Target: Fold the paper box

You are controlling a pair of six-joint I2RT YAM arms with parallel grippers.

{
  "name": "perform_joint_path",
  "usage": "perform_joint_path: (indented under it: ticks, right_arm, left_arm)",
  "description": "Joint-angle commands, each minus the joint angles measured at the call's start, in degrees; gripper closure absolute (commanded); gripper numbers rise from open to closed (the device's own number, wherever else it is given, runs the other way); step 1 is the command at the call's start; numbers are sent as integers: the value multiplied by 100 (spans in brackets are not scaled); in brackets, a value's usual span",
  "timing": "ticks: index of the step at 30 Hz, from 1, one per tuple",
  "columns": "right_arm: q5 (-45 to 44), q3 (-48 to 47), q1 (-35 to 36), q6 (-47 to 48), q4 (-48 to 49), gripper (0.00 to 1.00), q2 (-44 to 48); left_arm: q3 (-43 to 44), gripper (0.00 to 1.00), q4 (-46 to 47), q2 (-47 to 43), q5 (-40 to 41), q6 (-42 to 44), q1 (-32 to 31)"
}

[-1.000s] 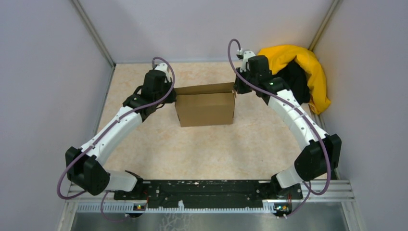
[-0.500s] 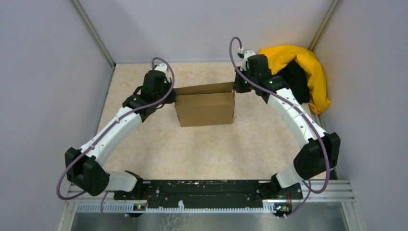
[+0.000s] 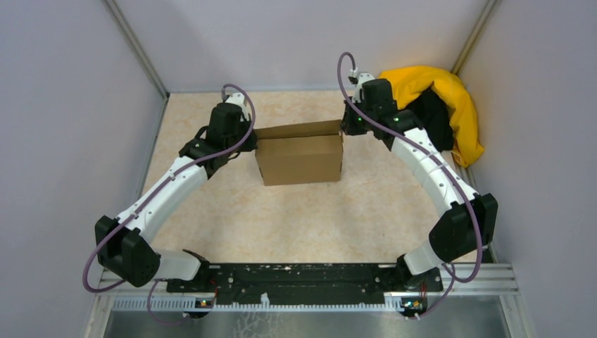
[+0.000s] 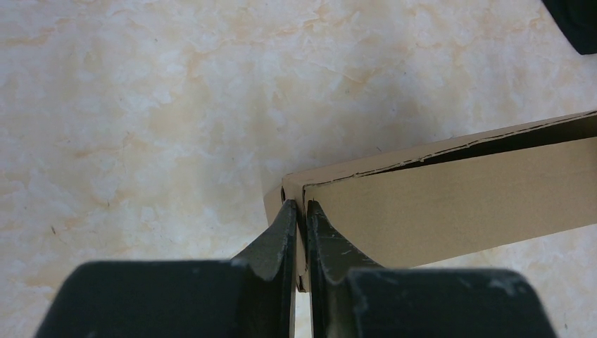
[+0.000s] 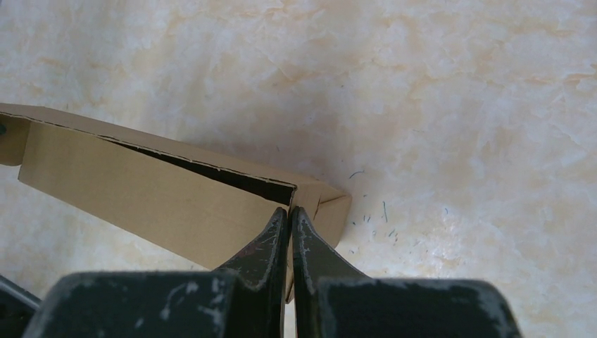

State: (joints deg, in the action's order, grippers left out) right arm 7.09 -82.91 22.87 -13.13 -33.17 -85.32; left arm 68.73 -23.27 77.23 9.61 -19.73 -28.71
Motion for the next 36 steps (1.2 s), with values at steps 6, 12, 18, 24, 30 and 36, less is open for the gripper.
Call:
perform_joint_path:
  ticks: [6, 12, 18, 24, 30, 36]
  right_arm:
    - [1074, -656, 285, -283, 14, 100, -221]
    - [1117, -674, 280, -295, -66, 100, -324]
    - [1161, -742, 270, -262, -182, 100, -399]
    - [1275, -799, 236, -160, -326, 100, -419]
    - [1416, -815, 188, -130, -380, 100, -405]
    - [1601, -808, 75, -97, -438, 100, -353]
  left_arm:
    - [-7, 84, 70, 103, -719, -129, -183]
    - [31, 83, 59, 108, -750, -128, -185]
    - [24, 83, 39, 140, -723, -80, -188]
    - [39, 80, -20, 187, -688, -23, -187]
    - [41, 80, -37, 192, -688, -23, -191]
    - [-6, 80, -38, 195, -662, -4, -191]
